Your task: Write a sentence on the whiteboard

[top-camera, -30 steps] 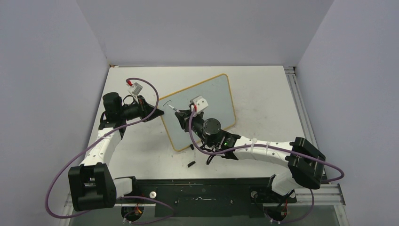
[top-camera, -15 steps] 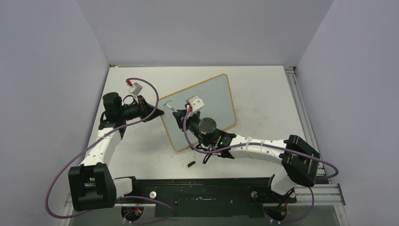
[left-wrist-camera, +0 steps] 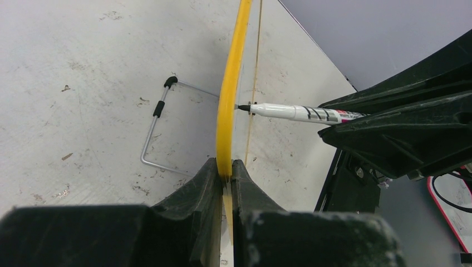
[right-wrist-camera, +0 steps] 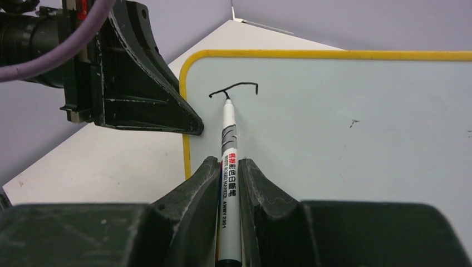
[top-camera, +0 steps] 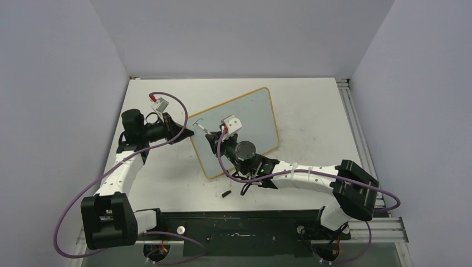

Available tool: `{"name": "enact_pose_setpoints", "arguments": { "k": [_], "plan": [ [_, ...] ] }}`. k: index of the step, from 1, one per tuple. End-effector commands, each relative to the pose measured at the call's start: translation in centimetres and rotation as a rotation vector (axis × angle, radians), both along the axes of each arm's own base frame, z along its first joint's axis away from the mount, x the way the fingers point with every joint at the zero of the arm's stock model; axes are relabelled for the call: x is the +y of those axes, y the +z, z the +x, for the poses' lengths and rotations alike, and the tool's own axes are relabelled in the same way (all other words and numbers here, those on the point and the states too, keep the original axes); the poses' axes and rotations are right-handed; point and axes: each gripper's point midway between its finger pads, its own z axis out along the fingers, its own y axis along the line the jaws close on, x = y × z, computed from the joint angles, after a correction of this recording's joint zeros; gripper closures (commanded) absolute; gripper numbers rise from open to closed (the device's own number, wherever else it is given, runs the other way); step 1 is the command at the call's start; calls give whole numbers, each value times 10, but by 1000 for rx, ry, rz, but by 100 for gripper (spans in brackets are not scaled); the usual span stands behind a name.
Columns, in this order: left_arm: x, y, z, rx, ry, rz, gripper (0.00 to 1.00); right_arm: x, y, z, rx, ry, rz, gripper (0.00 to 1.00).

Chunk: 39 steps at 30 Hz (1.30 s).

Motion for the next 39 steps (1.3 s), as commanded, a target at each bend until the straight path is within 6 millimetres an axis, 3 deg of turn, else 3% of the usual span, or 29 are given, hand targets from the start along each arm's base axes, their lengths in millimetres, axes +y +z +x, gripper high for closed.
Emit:
{"name": "enact_pose_setpoints", "arguments": {
  "k": [1,11,21,33,39],
  "plan": [
    [0,15,-1,-55,-17,5,100,-12,-3,-4,15,-26,7,95],
    [0,16,-1,-56,-17,5,100,-17,-21,-20,47,-10,-23,95],
    [0,16,-2,-56,-17,5,100,-12,-26,-33,55,15,-32,95],
    [1,16,-1,-60,-15,5,100,4,-5,-37,14,47,7,95],
    [1,16,-1,-59,-15,5,100,3,21,-45,-18,91,74,95]
  ]
}}
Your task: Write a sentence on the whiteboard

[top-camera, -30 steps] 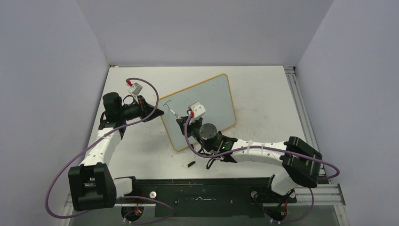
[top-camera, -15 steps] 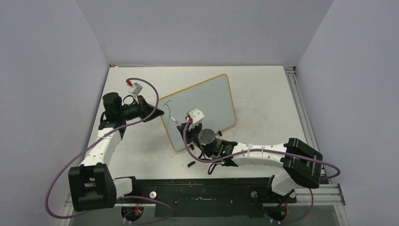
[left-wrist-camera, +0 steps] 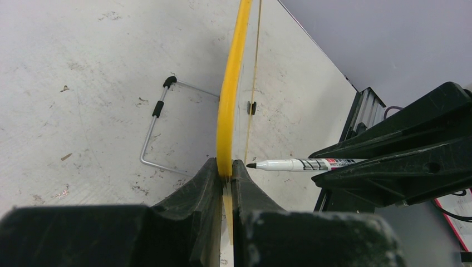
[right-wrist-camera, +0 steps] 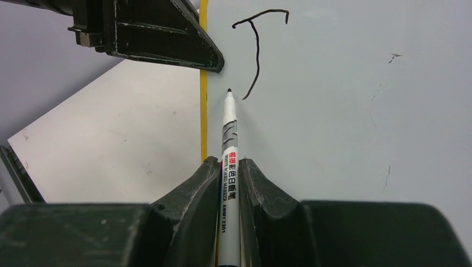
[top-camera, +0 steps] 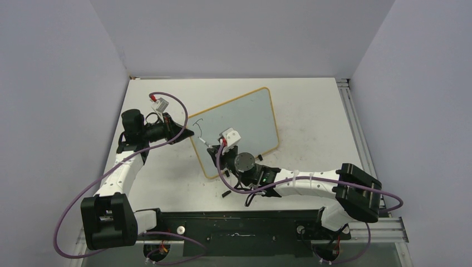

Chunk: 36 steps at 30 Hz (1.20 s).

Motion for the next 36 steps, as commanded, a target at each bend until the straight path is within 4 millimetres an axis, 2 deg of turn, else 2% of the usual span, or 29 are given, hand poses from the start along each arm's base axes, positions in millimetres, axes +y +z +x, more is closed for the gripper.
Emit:
{"name": "enact_pose_setpoints", "arguments": {
  "k": [1,6,10,18,22,29,36],
  "plan": [
    [1,16,0,-58,-12,5,100,5,67,-8,-73,45,173,95],
    [2,16,-1,-58,-11,5,100,-4,93,-15,-93,59,216,95],
    [1,16,-1,-62,-13,5,100,-16,99,-12,-93,46,222,95],
    [2,16,-1,-62,-8,9,100,-31,84,14,-72,33,201,95],
    [2,16,-1,-64,-8,10,100,-32,83,22,-75,38,194,95],
    [2,16,-1,-65,-5,13,100,-23,65,25,-40,63,161,95],
    [2,16,0,-66,-6,14,100,-23,45,29,-10,45,130,95]
  ]
}}
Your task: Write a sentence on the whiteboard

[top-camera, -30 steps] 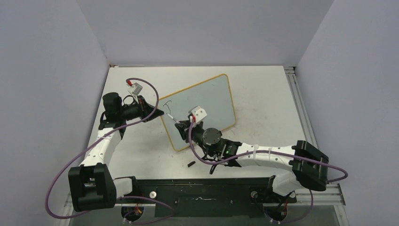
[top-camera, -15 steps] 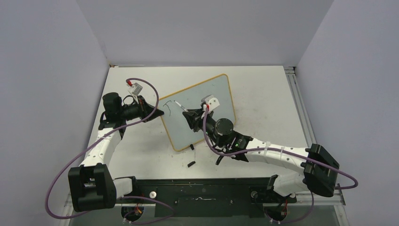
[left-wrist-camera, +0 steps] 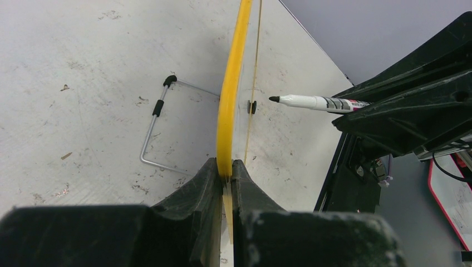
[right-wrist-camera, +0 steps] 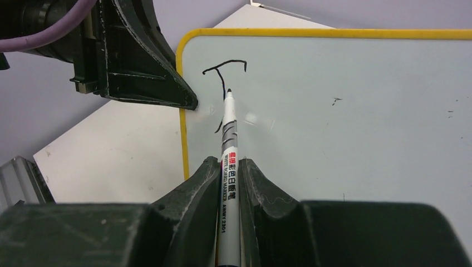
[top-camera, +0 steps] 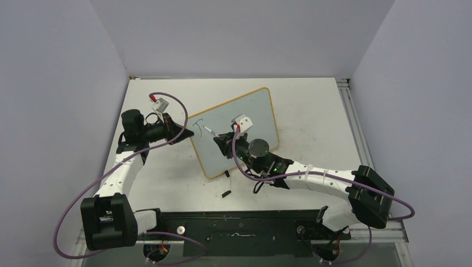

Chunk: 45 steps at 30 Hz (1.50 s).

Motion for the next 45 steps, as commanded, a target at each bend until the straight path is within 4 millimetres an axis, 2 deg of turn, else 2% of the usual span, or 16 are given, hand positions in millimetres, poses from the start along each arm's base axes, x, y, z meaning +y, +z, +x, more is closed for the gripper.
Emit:
{"name": "enact_pose_setpoints", "arguments": {
  "k": [1,7,26,38,45],
  "plan": [
    [2,15,1,-61,-5,10,100,1,7,4,-4,-3,37,95],
    [2,16,0,-62,-6,11,100,-1,0,12,12,-22,27,95],
    [3,16,1,-62,-9,10,100,8,-14,14,28,-4,-14,95],
    [3,16,1,-65,-9,10,100,-3,-37,-1,62,-5,-70,95],
    [3,17,0,-66,-9,10,100,-14,-36,4,60,-66,-74,95]
  ]
}}
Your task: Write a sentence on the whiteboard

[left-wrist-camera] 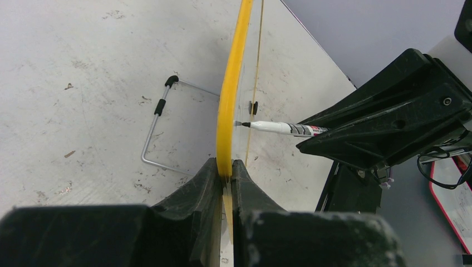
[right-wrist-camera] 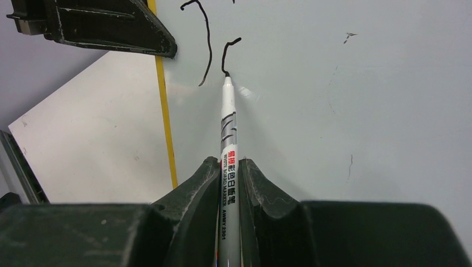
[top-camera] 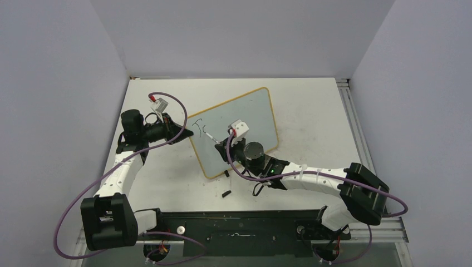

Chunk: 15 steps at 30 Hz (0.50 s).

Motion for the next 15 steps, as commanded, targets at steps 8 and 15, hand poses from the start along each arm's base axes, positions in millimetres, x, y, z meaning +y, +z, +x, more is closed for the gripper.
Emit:
{"name": "enact_pose_setpoints", "arguments": {
  "k": [8,15],
  "plan": [
    [0,18,-1,-73,-19,9,100,-20,24,11,-43,-114,42,95],
    [1,17,-1,-69,-18,9,100,-9,35,14,-68,-90,66,95]
  ]
}}
